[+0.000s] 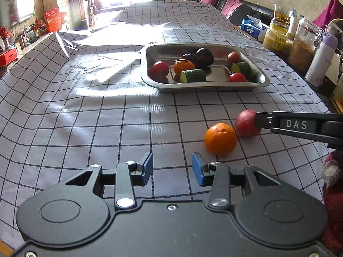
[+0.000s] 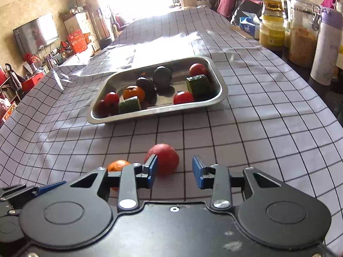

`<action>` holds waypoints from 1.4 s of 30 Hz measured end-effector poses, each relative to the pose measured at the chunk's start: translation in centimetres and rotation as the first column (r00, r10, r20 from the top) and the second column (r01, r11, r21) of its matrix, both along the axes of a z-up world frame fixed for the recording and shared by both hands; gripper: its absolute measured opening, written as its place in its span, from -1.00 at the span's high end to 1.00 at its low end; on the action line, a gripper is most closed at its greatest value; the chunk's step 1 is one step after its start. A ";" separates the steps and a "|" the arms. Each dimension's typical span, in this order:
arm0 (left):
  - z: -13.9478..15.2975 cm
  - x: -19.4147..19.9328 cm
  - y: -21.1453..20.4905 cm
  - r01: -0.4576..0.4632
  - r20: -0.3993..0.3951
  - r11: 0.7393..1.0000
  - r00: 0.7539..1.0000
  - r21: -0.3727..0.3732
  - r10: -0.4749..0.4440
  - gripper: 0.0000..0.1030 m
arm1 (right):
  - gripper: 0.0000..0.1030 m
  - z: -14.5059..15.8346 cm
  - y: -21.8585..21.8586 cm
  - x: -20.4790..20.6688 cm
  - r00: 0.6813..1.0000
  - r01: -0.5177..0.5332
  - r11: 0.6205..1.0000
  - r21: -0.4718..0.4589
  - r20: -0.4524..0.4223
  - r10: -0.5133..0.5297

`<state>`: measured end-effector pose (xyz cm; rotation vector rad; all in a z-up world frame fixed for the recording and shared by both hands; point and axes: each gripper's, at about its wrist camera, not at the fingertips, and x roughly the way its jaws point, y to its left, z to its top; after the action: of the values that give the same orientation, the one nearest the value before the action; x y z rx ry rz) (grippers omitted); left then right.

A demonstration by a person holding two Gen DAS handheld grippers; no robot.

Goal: Organize fruits
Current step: 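Move both open tools back toward the orange and red apple, then close right tool on red apple while left tool moves around orange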

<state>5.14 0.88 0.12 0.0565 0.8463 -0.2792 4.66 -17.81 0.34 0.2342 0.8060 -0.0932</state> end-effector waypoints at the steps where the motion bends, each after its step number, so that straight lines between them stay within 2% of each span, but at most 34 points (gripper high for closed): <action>1: 0.0 0.0 0.0 0.001 0.001 1.000 1.000 0.000 -0.001 0.03 | 0.23 0.0 0.1 0.2 1.000 0.001 1.000 0.001 0.003 -0.001; 15: -0.3 0.5 -0.1 0.028 -0.012 1.000 1.000 0.004 -0.028 0.03 | 0.06 -0.9 0.9 2.0 1.000 -0.004 1.000 0.030 -0.024 0.004; 21: -0.1 0.6 0.4 0.024 -0.013 1.000 1.000 -0.004 -0.024 0.03 | 0.06 -2.1 1.5 2.9 0.997 0.000 1.000 0.024 -0.077 0.002; 23: 0.0 0.7 0.5 0.023 -0.014 1.000 1.000 -0.009 -0.023 0.03 | 0.09 -2.1 1.6 2.8 0.998 0.004 1.000 0.009 -0.070 -0.003; 24: 0.0 0.7 0.5 0.024 -0.014 1.000 1.000 -0.012 -0.024 0.03 | 0.18 -2.0 1.6 2.7 0.998 0.006 1.000 0.006 -0.065 -0.005; 42: 0.6 0.3 -2.4 0.091 -0.011 0.995 0.996 -0.029 -0.091 0.03 | 0.17 -0.6 -2.5 -1.6 0.994 0.108 0.994 -0.035 0.016 -0.107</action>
<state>5.49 -1.54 0.76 0.0673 0.8530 -0.3775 3.07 -20.27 -0.25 0.2440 0.7770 -0.2071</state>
